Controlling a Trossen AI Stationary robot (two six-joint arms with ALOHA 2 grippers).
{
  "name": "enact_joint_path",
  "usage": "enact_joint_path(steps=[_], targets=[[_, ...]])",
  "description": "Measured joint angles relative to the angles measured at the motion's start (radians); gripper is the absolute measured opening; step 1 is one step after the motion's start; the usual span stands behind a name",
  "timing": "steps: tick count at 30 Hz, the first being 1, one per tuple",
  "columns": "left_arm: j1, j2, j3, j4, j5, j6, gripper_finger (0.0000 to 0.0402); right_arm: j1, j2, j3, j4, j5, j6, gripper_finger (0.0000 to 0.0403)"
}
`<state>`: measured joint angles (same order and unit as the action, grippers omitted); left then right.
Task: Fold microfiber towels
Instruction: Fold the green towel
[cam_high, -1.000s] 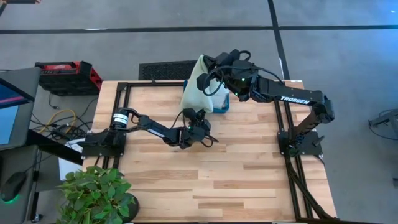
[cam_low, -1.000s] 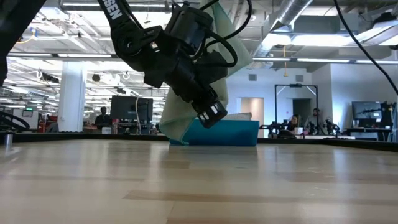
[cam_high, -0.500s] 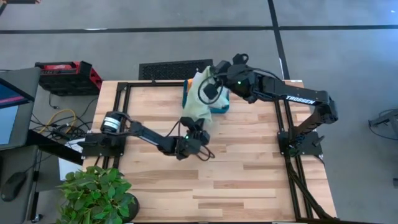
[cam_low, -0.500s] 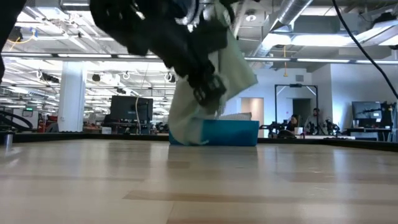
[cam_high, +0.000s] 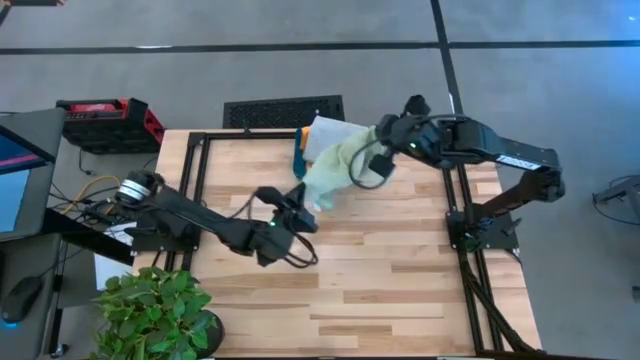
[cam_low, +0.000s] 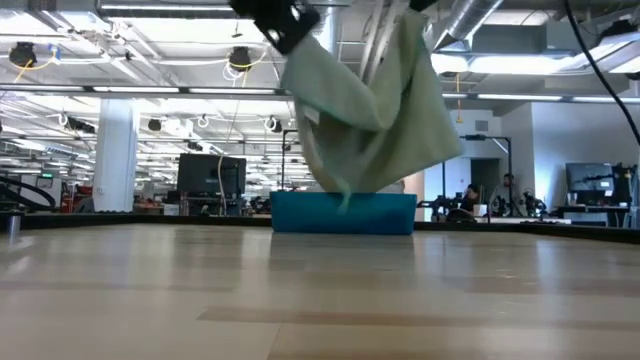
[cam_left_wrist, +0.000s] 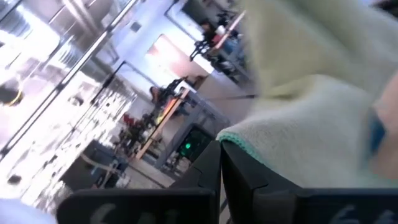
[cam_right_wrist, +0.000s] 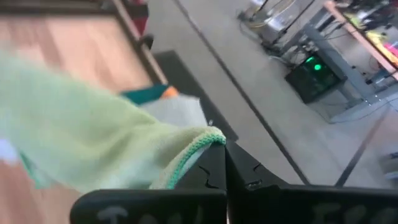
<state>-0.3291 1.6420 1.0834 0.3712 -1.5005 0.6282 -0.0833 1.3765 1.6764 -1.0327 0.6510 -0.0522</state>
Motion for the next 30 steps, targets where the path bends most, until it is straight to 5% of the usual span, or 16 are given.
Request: enact_joint_path(steps=[11, 26, 30], targets=[[0.005, -0.189, 0.0, -0.001, -0.045, 0.017, 0.0, 0.066, -0.047, -0.001, -0.268, -0.127, 0.124, 0.0006], [0.11, -0.191, -0.001, -0.239, 0.173, -0.186, 0.0, -0.002, 0.064, -0.125, -0.043, -0.072, 0.065, 0.0004], [0.077, -0.192, 0.0, -0.451, 0.231, -0.374, 0.0, 0.04, 0.039, -0.202, -0.062, -0.084, 0.121, 0.0005]])
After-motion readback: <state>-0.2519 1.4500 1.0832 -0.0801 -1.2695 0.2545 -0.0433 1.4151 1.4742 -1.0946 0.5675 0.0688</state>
